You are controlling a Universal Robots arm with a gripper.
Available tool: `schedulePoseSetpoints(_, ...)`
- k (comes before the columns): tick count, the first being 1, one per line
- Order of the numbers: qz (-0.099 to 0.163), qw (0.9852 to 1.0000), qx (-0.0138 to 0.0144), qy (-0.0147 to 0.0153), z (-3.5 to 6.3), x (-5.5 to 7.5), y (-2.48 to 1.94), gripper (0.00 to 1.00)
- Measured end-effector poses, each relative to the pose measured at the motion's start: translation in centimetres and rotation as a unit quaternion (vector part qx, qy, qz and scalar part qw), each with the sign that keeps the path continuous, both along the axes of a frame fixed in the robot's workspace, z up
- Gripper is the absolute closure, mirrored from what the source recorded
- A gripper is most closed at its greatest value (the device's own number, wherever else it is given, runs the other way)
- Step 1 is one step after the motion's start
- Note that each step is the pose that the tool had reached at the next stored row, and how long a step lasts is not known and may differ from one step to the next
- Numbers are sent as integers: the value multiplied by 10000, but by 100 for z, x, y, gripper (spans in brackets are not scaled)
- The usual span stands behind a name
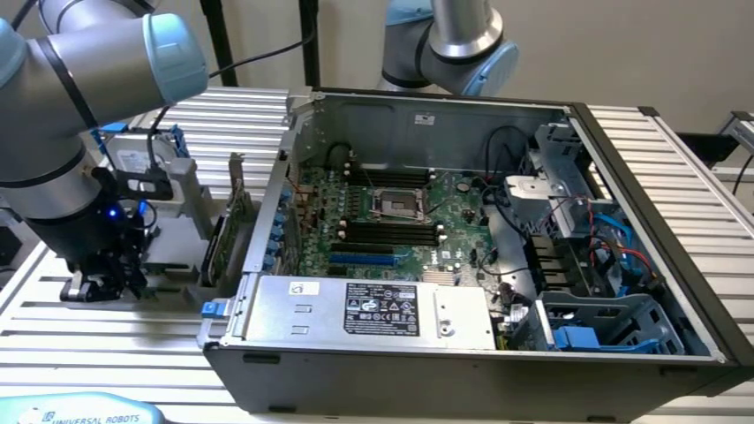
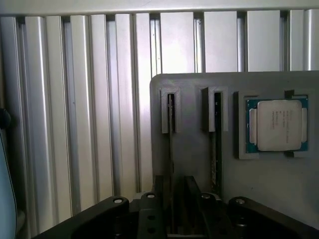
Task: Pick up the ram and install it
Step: 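Pick up the ram and move it above insertion slot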
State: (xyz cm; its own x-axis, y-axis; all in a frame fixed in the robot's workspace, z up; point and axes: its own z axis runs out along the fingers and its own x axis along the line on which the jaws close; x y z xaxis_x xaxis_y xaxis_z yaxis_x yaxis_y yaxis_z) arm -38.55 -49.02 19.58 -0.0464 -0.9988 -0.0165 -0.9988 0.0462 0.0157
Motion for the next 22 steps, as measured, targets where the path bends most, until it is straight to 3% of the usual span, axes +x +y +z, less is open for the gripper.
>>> schedulePoseSetpoints(1, -1, 10000, 1, 0, 0, -1, 0, 73)
schedulePoseSetpoints(20, -2, 10000, 23, 0, 0, -26, 0, 73)
schedulePoseSetpoints(21, -2, 10000, 22, 0, 0, -26, 0, 82)
schedulePoseSetpoints(22, -2, 10000, 23, 0, 0, -26, 0, 82)
